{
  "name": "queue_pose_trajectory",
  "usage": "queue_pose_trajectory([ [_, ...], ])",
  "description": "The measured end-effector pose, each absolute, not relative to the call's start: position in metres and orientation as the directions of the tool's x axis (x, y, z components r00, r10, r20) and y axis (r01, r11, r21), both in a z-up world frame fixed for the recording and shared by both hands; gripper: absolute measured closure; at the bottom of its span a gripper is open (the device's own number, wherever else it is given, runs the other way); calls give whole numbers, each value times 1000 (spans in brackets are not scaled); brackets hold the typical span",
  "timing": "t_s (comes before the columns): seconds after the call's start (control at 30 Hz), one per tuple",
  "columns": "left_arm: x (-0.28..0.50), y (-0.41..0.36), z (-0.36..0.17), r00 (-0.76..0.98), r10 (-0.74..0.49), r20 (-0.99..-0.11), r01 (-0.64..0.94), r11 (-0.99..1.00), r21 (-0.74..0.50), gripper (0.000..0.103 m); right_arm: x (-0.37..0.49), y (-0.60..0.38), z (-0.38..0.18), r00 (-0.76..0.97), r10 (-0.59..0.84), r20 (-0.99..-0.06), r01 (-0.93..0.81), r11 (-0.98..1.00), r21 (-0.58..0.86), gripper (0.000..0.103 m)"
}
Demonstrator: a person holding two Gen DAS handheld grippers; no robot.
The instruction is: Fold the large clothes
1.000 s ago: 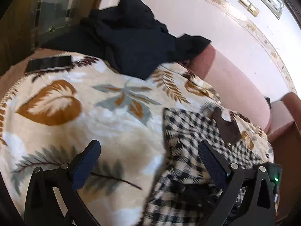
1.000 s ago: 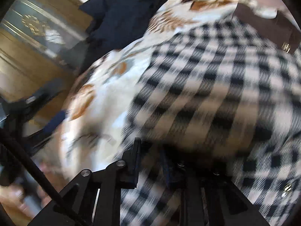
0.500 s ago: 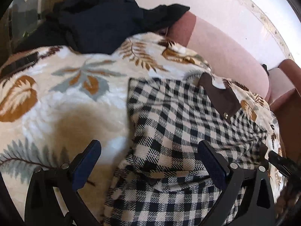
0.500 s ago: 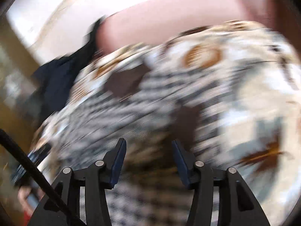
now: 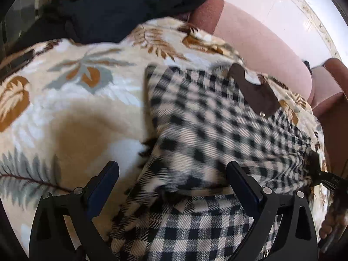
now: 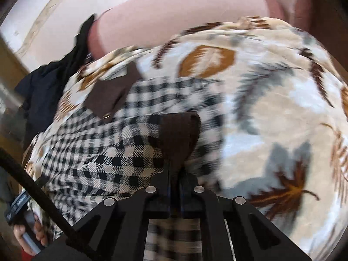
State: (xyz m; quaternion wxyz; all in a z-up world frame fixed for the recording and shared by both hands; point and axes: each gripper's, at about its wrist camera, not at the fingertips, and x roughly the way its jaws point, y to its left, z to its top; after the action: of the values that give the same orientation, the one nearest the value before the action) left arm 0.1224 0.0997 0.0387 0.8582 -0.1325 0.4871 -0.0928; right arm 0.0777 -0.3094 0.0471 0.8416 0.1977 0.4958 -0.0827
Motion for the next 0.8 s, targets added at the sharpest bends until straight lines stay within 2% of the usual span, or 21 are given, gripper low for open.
queue_pose_trajectory([
  [0.1,122,92,30,461,-261,-848,39,961,-275,4,78,-312,33,424,15,-905,357,916,182,96],
  [0.2,119,83,26,453,-200,-868,65,979,-192,8,72,-314,46,453,-47,-890,391,908,151,83],
  [0.3,117,79,26,457,-175,-872,83,985,-154,18,61,-310,72,537,-99,-838,394,907,146,82],
  [0.33,117,78,27,458,-175,-872,89,985,-151,25,61,-307,79,563,-96,-821,375,915,151,82],
  [0.37,116,77,28,461,-180,-869,94,984,-154,31,61,-302,81,576,-87,-813,358,921,156,82],
  [0.47,113,76,31,481,-187,-856,102,982,-157,43,78,-275,80,609,61,-791,233,939,251,82],
  [0.63,105,78,46,552,-164,-818,118,986,-118,46,114,-231,33,516,220,-828,133,934,331,82],
  [0.7,101,84,55,588,-166,-792,121,986,-116,46,129,-227,11,451,213,-867,138,943,303,81],
  [0.8,93,98,67,650,-118,-751,105,992,-65,45,137,-245,15,480,211,-852,173,929,328,82],
])
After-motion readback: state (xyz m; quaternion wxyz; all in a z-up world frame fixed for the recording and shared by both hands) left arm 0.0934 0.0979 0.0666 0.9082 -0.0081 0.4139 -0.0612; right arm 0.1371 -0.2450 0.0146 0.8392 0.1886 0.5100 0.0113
